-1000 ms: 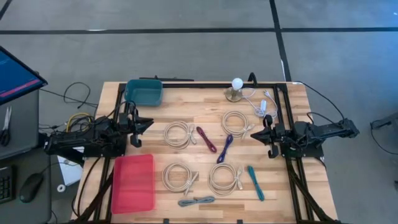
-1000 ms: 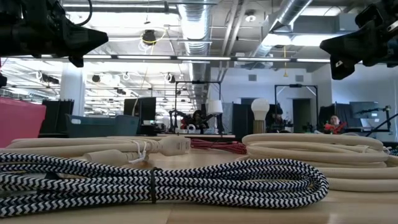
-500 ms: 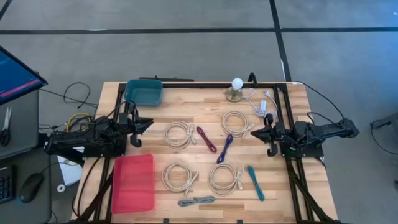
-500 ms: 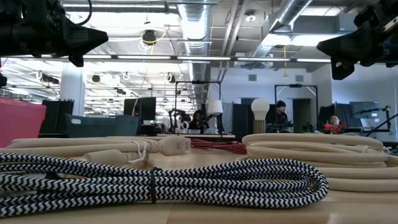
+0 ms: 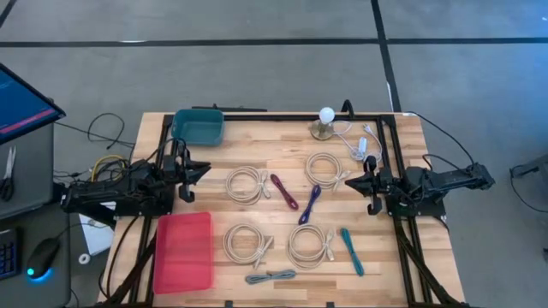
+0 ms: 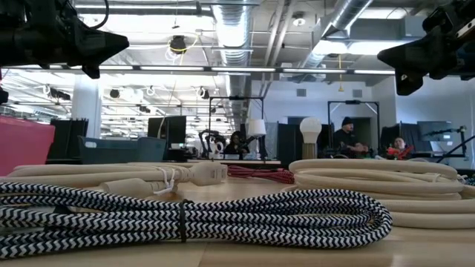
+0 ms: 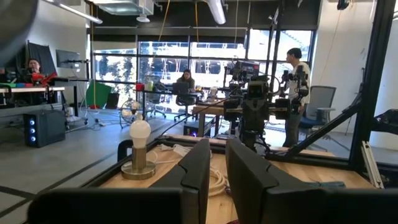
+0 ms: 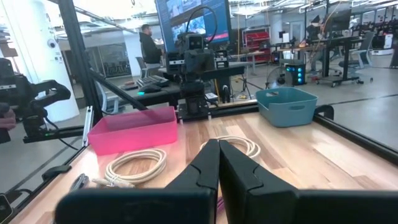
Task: Pick & Place USB Port
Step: Put the violet USB cable into the blue bin
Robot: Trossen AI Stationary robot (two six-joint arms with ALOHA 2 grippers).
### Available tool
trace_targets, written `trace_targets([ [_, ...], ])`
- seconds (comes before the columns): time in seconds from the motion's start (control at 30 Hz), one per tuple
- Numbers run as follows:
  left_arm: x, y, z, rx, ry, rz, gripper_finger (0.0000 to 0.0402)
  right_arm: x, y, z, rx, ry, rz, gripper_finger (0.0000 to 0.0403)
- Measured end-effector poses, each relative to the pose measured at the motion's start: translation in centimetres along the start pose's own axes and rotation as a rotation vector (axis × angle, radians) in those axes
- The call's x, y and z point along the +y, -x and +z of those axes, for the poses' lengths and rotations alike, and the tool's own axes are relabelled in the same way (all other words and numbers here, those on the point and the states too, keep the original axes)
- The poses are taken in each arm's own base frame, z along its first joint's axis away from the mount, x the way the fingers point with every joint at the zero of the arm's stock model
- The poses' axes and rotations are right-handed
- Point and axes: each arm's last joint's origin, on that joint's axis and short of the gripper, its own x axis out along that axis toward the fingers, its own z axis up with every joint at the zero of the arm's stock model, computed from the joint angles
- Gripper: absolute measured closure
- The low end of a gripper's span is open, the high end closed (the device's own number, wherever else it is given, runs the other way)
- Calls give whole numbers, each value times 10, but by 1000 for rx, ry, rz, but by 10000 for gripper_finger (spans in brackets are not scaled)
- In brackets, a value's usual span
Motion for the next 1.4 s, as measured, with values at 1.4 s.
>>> trace_targets([
  [1.4, -7, -86, 82, 167, 144, 95, 349, 7, -8, 124, 110, -317, -345, 403],
])
